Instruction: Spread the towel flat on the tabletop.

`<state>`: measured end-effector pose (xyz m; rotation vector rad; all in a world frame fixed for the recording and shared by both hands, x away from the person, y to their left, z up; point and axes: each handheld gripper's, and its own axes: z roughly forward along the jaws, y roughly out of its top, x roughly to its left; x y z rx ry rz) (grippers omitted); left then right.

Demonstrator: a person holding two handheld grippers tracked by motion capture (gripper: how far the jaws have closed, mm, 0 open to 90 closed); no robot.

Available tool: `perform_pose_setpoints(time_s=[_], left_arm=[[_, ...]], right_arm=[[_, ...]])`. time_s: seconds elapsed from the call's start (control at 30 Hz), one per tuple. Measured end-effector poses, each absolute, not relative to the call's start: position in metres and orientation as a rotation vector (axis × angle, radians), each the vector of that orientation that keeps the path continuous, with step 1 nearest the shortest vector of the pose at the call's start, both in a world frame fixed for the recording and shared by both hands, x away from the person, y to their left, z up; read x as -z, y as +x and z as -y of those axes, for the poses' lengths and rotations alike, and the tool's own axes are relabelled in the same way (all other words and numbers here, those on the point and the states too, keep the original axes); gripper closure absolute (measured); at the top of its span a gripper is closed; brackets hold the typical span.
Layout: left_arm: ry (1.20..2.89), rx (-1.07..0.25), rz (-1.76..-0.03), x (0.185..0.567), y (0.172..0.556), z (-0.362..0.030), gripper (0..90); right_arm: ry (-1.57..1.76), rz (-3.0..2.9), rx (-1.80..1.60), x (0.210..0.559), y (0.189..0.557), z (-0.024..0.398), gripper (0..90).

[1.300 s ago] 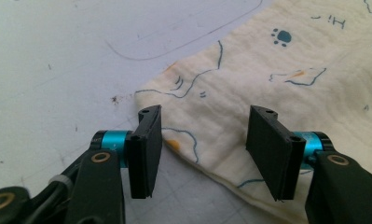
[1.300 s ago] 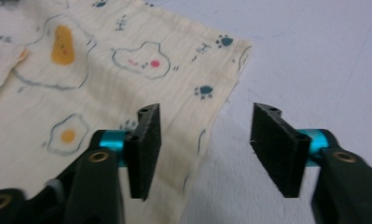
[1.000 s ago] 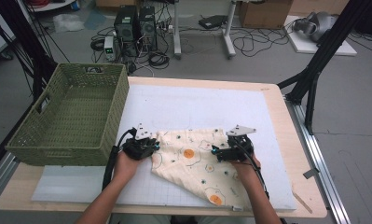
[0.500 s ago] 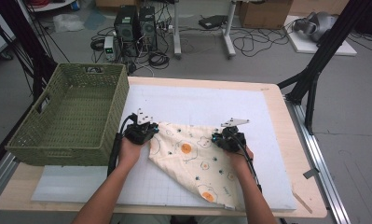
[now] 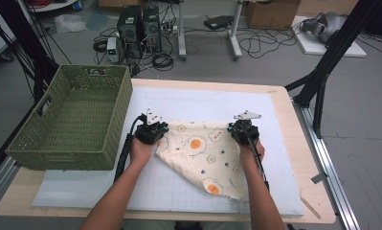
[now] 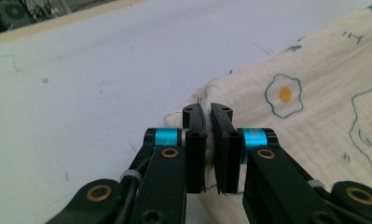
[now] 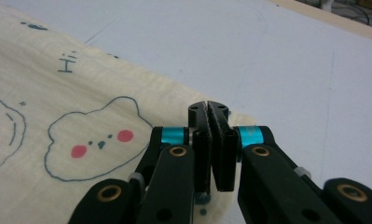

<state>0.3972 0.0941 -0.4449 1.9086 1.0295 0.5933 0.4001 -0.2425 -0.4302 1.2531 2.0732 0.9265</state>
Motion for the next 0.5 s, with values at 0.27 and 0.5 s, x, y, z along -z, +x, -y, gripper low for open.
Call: perform_pose_setpoints(time_s=[0.27,0.5], left_arm=[[1.916,-0.545,-1.037,0.440,0.394,-0.101,47.2],[1.961,-0.452,-0.883,0.429,0.379,-0.090,51.1]], right_arm=[[1.276,-2.059,-0.955,0.430,0.394,0.250,62.8],[1.243,-2.051,-1.007,0.423,0.375,0.260,53.8]])
